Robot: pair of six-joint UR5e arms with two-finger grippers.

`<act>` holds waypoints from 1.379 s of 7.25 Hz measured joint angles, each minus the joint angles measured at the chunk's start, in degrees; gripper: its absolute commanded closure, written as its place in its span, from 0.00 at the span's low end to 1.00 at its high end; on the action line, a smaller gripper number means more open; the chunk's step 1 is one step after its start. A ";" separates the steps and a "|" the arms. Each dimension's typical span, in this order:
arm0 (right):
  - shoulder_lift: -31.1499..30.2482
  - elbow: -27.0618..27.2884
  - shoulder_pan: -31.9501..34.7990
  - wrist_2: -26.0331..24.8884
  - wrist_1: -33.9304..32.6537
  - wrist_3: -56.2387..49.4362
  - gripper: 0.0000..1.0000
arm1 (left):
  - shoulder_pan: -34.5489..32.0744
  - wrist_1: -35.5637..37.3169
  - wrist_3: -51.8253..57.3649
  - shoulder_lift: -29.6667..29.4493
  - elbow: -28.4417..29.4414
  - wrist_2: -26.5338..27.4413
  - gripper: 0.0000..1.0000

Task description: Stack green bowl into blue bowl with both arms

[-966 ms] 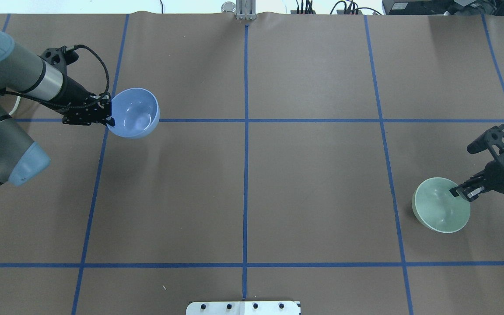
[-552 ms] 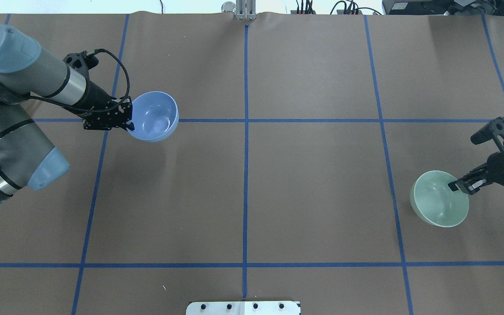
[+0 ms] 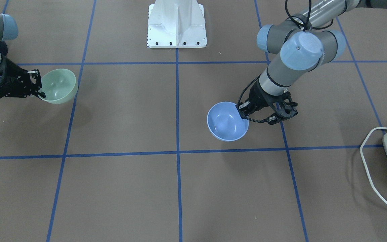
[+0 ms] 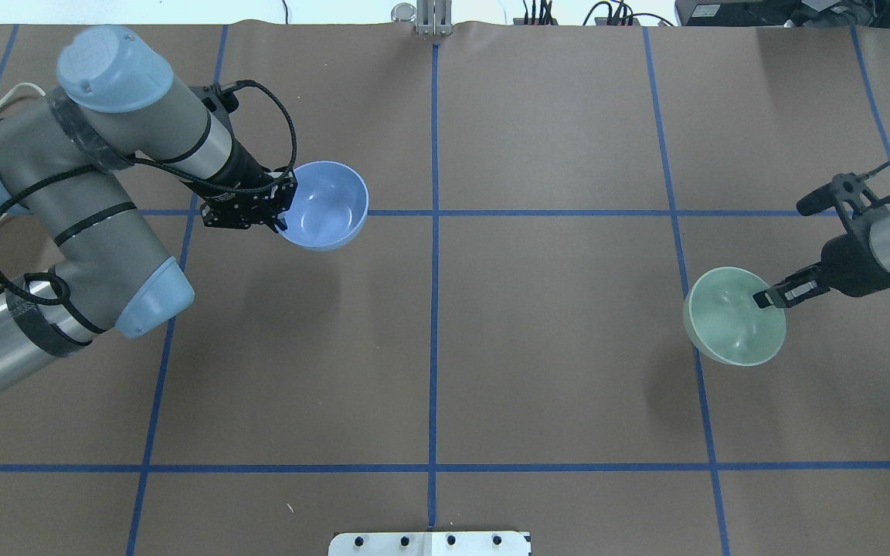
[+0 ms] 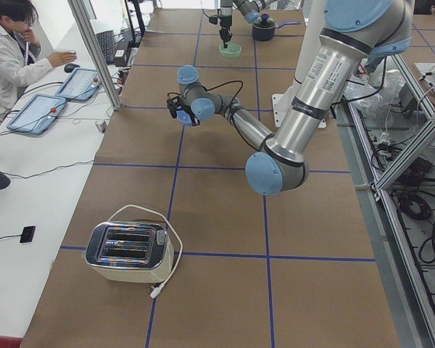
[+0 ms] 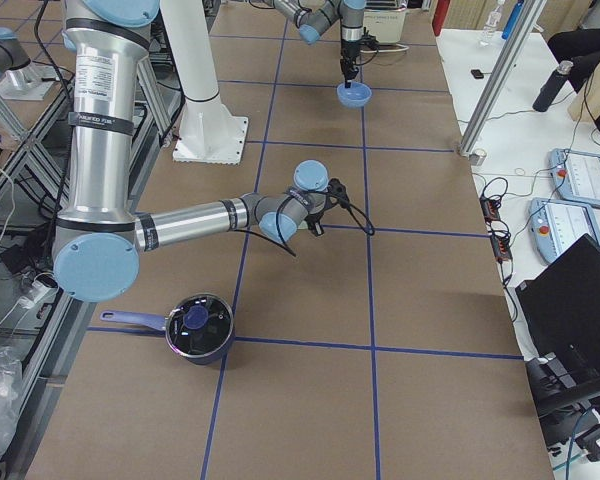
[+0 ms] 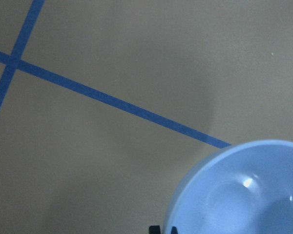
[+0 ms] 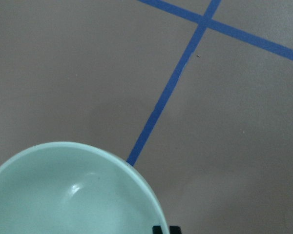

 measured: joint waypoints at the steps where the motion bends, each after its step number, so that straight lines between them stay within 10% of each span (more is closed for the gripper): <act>1: 3.04 0.11 0.00 0.00 -3.47 1.12 0.95 | 1.11 0.54 -1.02 -0.80 -0.03 0.88 0.89; 10: 28.19 0.02 -3.98 -0.24 -27.51 9.71 0.95 | 11.43 0.30 -11.65 -8.68 5.10 9.38 0.89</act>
